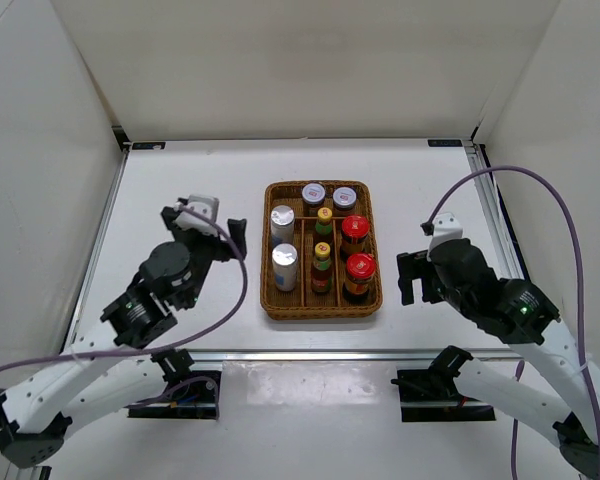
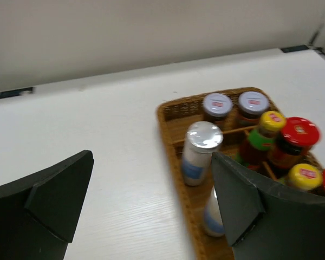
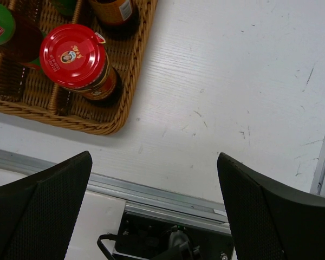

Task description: Organize the condiment bottles

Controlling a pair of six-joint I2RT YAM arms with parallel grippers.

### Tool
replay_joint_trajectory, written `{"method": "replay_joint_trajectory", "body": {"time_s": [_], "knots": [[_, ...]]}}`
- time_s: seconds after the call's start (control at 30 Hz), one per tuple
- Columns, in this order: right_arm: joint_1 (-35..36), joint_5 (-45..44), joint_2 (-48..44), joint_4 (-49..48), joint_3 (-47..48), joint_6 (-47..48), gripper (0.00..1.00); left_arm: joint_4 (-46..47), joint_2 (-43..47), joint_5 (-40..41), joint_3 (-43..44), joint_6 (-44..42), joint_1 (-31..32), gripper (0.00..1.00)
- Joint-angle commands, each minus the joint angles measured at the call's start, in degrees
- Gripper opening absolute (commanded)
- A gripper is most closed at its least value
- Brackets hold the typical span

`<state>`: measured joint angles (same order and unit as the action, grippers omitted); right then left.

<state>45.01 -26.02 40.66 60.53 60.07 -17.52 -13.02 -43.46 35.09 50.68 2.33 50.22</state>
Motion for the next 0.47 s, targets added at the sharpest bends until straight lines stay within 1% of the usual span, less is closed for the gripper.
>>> {"method": "replay_joint_trajectory", "body": {"time_s": [0.0, 0.03, 0.07, 0.13, 0.17, 0.23, 0.27, 0.33, 0.43], "knots": [[-0.2, 1.1, -1.1, -2.7, -0.7, 1.4, 0.99, -4.4, 5.9, 8.3, -3.6, -8.2, 0.2, 1.00], [-0.2, 1.1, -1.1, -2.7, -0.7, 1.4, 0.99, -4.4, 7.5, 11.5, -6.8, -8.2, 0.2, 1.00], [-0.2, 1.1, -1.1, -2.7, -0.7, 1.4, 0.99, -4.4, 10.4, 13.4, -8.3, -7.0, 0.2, 1.00], [-0.2, 1.1, -0.6, -2.7, -0.7, 1.4, 0.99, -4.9, 13.3, 16.7, -12.7, -6.0, 0.2, 1.00], [-0.2, 1.1, 0.4, -2.7, -0.7, 1.4, 0.99, -4.9, 16.0, 17.5, -14.1, -6.0, 0.2, 1.00], [-0.2, 1.1, 2.2, -2.7, -0.7, 1.4, 0.99, -4.9, 18.3, 20.0, -17.6, -5.5, 0.2, 1.00], [-0.2, 1.1, 2.7, -2.7, -0.7, 1.4, 0.99, -3.1, 20.0, 20.0, -18.9, -7.9, 0.2, 1.00], [-0.2, 1.1, 3.5, -2.7, -0.7, 1.4, 0.99, -0.2, 20.5, 20.0, -20.5, -12.2, 0.2, 1.00], [-0.2, 1.1, 4.1, -2.7, -0.7, 1.4, 0.99, 3.2, 19.7, 20.6, -20.5, -15.4, 0.2, 1.00]]}}
